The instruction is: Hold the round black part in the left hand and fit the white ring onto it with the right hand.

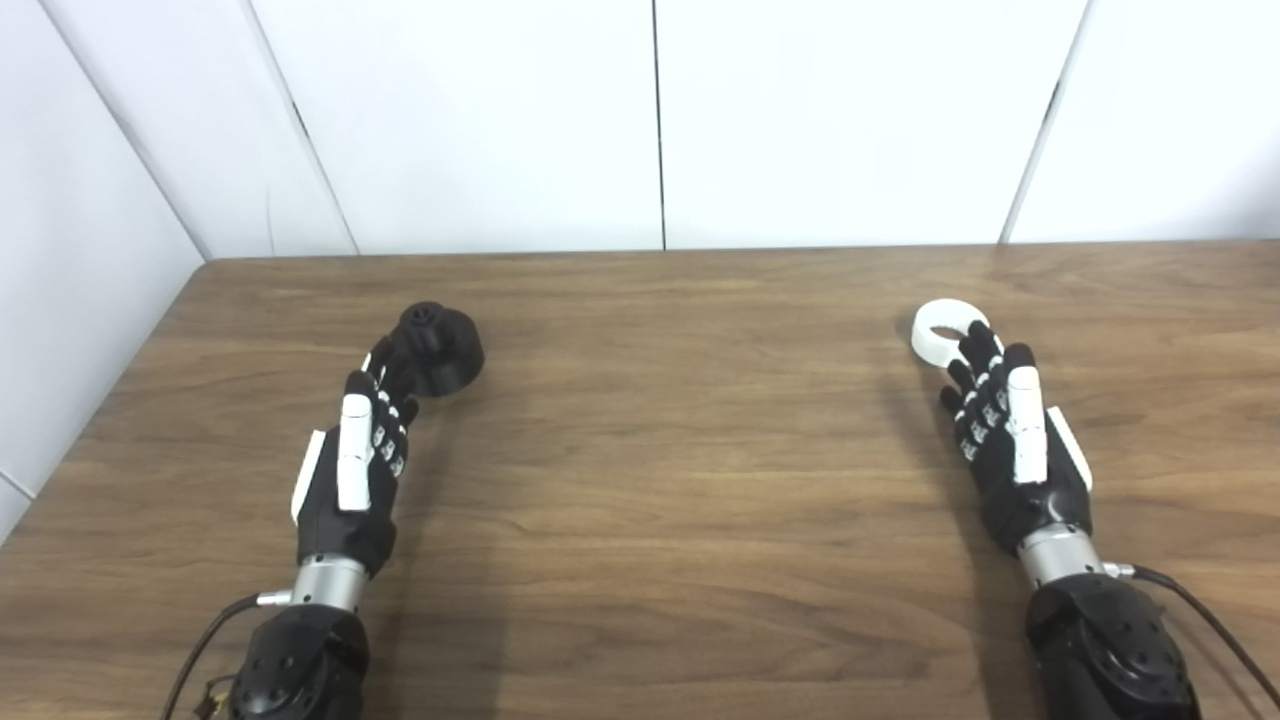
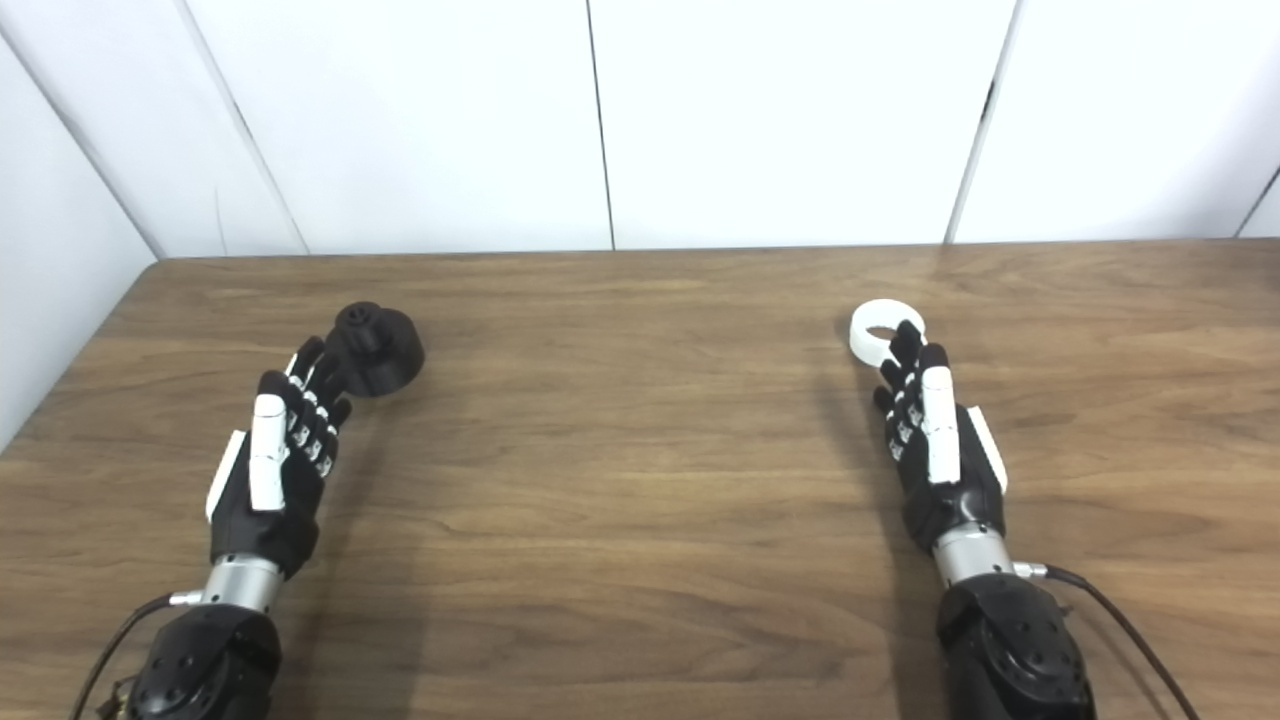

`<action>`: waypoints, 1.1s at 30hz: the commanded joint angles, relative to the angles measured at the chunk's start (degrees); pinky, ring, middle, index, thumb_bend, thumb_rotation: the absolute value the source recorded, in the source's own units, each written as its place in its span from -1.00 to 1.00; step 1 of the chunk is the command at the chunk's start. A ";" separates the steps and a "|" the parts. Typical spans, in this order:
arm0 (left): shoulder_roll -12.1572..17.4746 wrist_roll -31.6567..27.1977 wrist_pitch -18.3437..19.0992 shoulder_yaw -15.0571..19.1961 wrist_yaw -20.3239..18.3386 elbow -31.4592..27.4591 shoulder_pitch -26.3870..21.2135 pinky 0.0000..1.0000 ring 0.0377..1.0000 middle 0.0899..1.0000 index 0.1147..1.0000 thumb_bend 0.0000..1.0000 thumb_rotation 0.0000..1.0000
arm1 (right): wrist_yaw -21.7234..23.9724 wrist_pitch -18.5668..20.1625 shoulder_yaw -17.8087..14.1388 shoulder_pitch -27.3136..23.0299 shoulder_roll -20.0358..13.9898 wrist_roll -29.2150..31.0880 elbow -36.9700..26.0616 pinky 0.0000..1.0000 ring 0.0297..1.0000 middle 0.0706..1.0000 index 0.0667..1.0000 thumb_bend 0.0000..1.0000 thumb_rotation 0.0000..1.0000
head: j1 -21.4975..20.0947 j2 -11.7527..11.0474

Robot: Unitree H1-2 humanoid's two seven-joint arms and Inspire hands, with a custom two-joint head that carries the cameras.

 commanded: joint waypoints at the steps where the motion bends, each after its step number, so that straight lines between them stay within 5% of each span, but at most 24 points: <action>1: 0.89 -0.13 -0.73 0.59 0.51 -2.96 -0.96 1.00 1.00 1.00 1.00 0.15 0.82 | 0.92 -1.27 0.23 -1.82 -0.25 0.63 -2.06 1.00 1.00 1.00 0.98 0.04 1.00 | 0.01 0.00; 9: 5.59 1.28 3.14 1.04 0.65 -6.22 -1.55 1.00 1.00 1.00 1.00 0.14 0.57 | 0.95 -0.93 0.39 -1.57 -0.11 0.45 -1.91 1.00 1.00 1.00 0.96 0.05 1.00 | 0.89 0.10; 11: 6.60 2.41 4.87 1.13 1.39 -7.39 -1.79 1.00 1.00 1.00 1.00 0.16 0.37 | 0.93 -0.97 0.48 -1.52 0.04 0.44 -1.76 1.00 1.00 1.00 0.96 0.05 1.00 | 1.08 0.07; 12: 7.22 3.62 5.51 1.04 1.83 -7.65 -2.05 1.00 1.00 1.00 1.00 0.18 0.18 | 1.00 -1.11 0.52 -1.53 0.04 0.44 -1.57 1.00 1.00 1.00 0.96 0.05 1.00 | 1.08 0.08; 17: 12.02 14.33 7.56 -0.85 3.20 -6.87 -3.80 1.00 1.00 1.00 0.99 0.34 -0.10 | 0.94 -1.33 0.67 -1.51 0.08 0.37 -1.18 1.00 1.00 1.00 0.96 0.05 1.00 | 1.30 0.00; 26: 23.77 28.96 13.17 -7.46 -0.33 0.32 -10.46 0.99 1.00 1.00 0.90 0.79 -0.34 | 0.90 -0.96 0.44 -1.35 -0.41 0.32 -1.01 1.00 1.00 0.99 0.92 0.09 1.00 | 1.46 -0.23; 33: 29.59 34.04 10.92 -13.47 -4.74 11.39 -16.62 1.00 1.00 1.00 0.85 0.96 -0.40 | 1.34 -0.62 0.57 -1.19 -0.99 0.36 -1.46 1.00 1.00 0.98 0.91 0.10 1.00 | 1.45 -0.47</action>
